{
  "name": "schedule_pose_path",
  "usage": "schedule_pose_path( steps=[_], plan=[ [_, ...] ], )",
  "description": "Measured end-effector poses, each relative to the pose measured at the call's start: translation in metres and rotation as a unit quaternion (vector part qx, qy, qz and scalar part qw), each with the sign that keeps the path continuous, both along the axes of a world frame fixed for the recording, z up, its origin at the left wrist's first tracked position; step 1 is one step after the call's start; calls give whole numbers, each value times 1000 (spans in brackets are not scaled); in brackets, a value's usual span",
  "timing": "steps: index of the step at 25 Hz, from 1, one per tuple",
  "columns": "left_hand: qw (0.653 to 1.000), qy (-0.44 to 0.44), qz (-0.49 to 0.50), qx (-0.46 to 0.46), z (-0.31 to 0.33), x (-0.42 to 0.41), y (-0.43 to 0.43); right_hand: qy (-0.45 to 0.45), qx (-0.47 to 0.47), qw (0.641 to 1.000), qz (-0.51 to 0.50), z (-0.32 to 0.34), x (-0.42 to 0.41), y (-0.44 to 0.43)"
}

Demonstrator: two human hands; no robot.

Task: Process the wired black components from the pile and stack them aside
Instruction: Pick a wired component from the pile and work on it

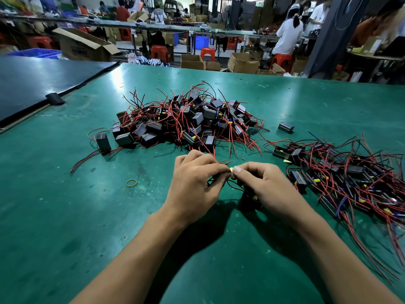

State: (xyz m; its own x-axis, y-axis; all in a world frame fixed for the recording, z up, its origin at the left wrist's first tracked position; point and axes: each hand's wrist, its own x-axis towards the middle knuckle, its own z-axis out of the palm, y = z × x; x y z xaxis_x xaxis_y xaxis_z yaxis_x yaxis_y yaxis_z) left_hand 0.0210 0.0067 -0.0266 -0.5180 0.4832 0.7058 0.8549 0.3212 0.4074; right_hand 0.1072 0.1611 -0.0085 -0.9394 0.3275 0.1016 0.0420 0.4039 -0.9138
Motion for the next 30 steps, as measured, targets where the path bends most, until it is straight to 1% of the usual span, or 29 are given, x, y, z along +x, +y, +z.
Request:
schedule_pose_path(
  steps=[3,5,7,10,12,14,15,17,19,20,21,22,24,27,30],
  plan=[
    [1000,-27,-2,4,-1,-3,-1,92,121,988,-29,-2,3,7],
    [999,-36,-7,0,-2,-3,-2,144,193,971,-4,-6,4,8],
    [999,-41,-11,-3,-2,-3,-3,173,238,956,19,-11,2,7],
    [999,-43,-14,-6,-1,-4,-3,202,287,936,12,-14,2,8],
    [999,-35,-11,-9,-1,-4,-4,212,291,933,4,-13,3,7],
    [1000,-24,-7,-6,0,-2,-3,198,267,943,-21,-10,4,2],
    [1000,-18,-3,-4,0,-1,-3,176,239,954,-39,-9,3,-2],
    [1000,-3,2,-3,1,1,-1,110,142,981,-68,-9,-1,-7],
    [1000,4,2,-6,0,2,0,60,56,993,-86,-9,-4,-8],
    [1000,4,3,-7,0,2,0,48,37,994,-92,-10,-4,-8],
    [1000,0,6,-7,0,1,0,48,38,994,-94,-10,-4,-8],
    [1000,-7,9,-4,-1,0,-1,58,59,992,-94,-10,-3,-8],
    [1000,-29,8,4,-2,-2,-2,110,121,983,-85,-9,0,-9],
    [999,-50,-4,5,-2,-5,-3,187,238,953,-28,-9,3,-1],
    [998,-55,-11,-4,-2,-5,-3,197,306,931,3,-14,2,9]
  ],
)
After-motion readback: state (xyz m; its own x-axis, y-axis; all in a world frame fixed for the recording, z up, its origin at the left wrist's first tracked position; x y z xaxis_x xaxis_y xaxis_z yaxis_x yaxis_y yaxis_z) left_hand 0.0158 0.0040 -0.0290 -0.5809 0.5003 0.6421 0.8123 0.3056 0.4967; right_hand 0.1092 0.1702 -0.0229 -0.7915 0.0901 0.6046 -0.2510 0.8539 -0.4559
